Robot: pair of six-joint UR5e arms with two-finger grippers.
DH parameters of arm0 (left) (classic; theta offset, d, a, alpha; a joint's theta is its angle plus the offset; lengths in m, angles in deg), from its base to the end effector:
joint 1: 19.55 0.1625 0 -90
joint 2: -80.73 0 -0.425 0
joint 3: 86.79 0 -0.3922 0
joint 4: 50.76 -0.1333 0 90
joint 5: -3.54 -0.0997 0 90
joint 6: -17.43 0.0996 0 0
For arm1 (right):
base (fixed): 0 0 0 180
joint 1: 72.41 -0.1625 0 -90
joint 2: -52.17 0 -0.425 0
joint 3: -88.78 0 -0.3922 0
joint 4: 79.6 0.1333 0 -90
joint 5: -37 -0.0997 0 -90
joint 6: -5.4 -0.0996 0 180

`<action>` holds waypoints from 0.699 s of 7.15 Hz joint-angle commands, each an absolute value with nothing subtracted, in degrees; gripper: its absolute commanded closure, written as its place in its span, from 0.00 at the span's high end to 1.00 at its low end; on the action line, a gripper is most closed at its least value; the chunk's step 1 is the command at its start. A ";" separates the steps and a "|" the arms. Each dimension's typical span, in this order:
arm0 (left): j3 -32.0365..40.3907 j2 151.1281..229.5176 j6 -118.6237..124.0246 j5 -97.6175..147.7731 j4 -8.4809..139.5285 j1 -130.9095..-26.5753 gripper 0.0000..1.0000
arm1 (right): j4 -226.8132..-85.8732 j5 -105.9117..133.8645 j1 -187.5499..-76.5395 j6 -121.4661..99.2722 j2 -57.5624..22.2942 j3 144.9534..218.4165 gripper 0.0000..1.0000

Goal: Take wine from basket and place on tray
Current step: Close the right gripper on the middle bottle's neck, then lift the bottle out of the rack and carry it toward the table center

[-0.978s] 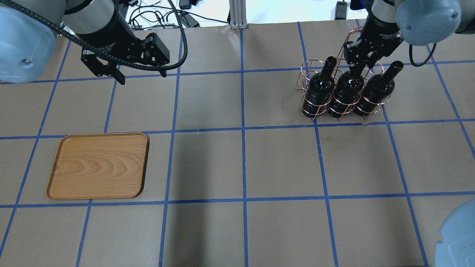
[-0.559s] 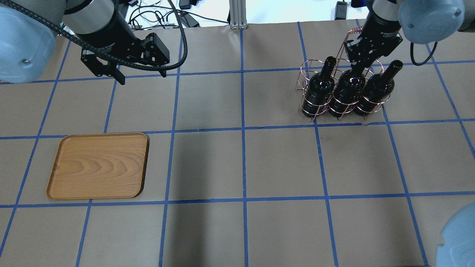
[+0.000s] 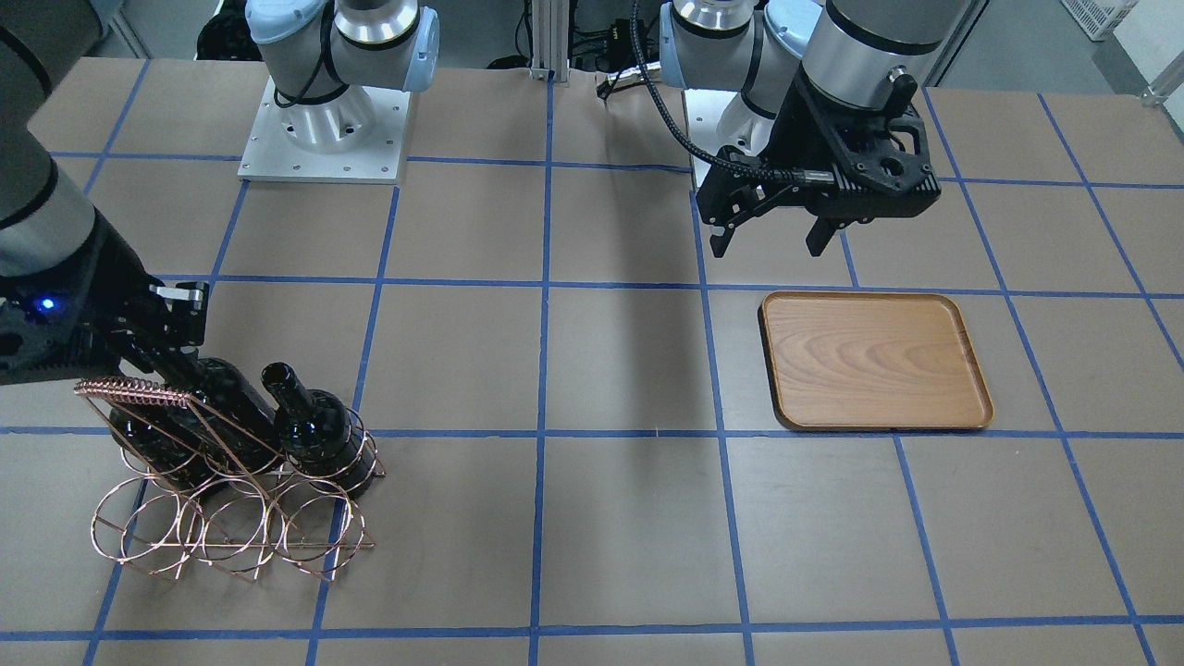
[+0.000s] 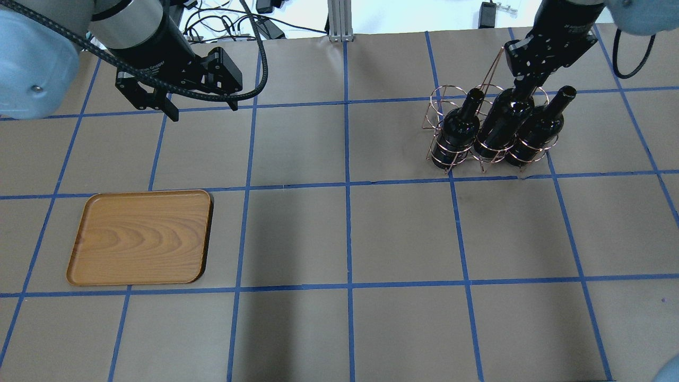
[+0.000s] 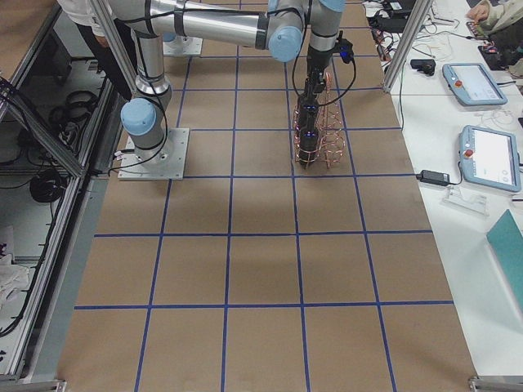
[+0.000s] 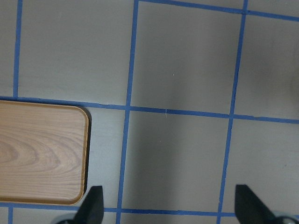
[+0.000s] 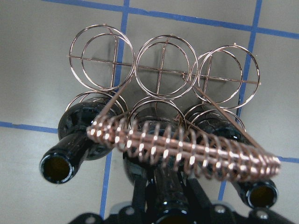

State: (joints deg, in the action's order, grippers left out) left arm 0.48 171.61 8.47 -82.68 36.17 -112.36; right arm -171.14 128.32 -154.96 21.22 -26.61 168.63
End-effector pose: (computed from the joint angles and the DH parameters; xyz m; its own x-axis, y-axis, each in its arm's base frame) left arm -0.1645 -0.4989 0.5096 -0.9918 -0.1011 0.0782 -0.1069 0.9915 -0.0745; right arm 0.0553 -0.5875 0.4733 -0.9891 -0.1454 0.0244 -0.1455 0.9894 -0.0016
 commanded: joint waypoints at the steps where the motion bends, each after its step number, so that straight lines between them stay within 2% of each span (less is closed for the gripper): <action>1: 0.48 171.61 8.47 -82.68 36.17 -112.36 1.00 | -162.60 128.40 -155.12 20.87 -30.25 163.86 0.18; 3: 0.48 171.52 8.47 -82.68 36.17 -112.36 1.00 | -159.07 128.67 -155.12 20.70 -32.54 162.35 0.17; 5: 0.48 171.52 8.47 -82.68 36.17 -112.36 1.00 | -153.53 128.67 -157.65 14.40 -34.83 161.73 0.13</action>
State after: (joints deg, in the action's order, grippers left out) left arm 0.52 171.53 8.47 -82.67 36.17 -112.36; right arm -156.36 128.67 -155.93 17.78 -33.51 162.01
